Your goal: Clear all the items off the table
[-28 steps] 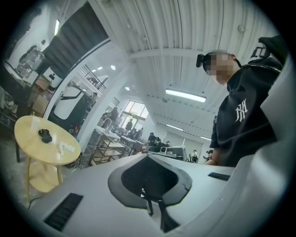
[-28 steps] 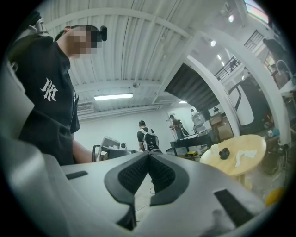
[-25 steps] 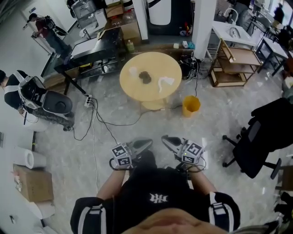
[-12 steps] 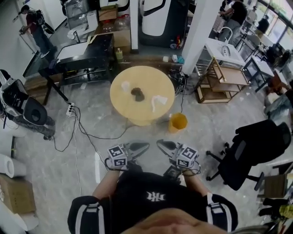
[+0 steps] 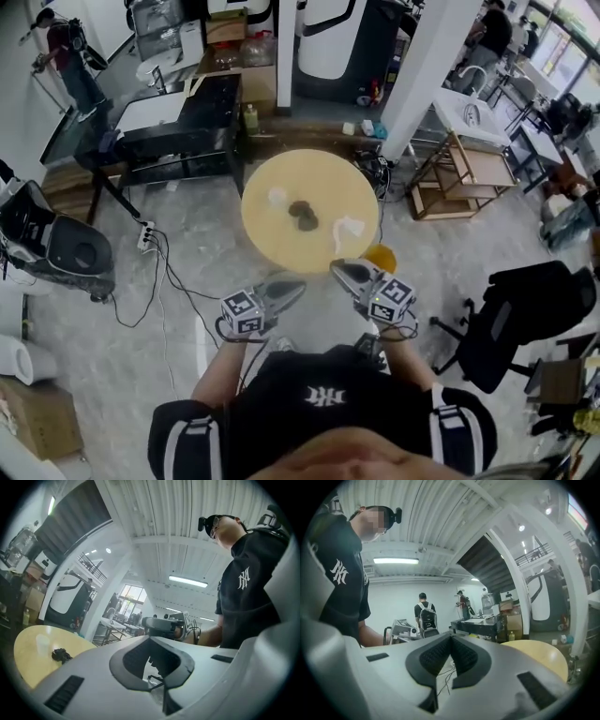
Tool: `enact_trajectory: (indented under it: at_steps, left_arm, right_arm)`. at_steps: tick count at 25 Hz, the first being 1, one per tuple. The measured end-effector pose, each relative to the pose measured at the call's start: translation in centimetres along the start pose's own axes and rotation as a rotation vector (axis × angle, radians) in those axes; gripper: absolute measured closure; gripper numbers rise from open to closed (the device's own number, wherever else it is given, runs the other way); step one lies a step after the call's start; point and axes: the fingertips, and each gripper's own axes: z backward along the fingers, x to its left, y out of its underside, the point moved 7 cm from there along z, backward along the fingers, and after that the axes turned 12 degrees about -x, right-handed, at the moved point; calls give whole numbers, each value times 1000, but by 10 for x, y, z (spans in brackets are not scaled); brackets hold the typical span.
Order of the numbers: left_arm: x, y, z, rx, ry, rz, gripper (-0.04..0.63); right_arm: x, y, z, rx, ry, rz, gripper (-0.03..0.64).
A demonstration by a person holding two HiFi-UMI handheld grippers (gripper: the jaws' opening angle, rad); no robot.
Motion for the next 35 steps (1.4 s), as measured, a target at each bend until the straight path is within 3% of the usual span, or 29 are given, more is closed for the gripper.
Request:
enact_trajectory:
  at_steps: [3, 9, 15, 19, 24, 28, 31, 35]
  left_arm:
    - [26, -7, 12, -10, -34, 6, 583]
    - [66, 11, 13, -8, -120, 94, 583]
    - [111, -6, -21, 20, -192, 87, 583]
    - [143, -14, -48, 49, -238, 70, 583]
    - [135, 63, -52, 94, -320, -48, 583]
    - [147, 84, -44, 148, -376, -70, 583]
    - [173, 89, -41, 162, -390, -60, 583]
    - [216, 99, -29, 152, -377, -70, 583]
  right_arm:
    - [-22, -1, -16, 28, 27, 0, 615]
    - [-69, 12, -38, 50, 8, -32, 614]
    - [-127, 25, -67, 29, -50, -81, 614]
    - [-169, 28, -81, 33, -115, -56, 615]
    - [-190, 101, -40, -24, -193, 39, 615]
    - [-202, 138, -44, -12, -199, 33, 600]
    - [-217, 157, -64, 84, -197, 61, 486]
    - [-227, 185, -101, 103, -214, 68, 384]
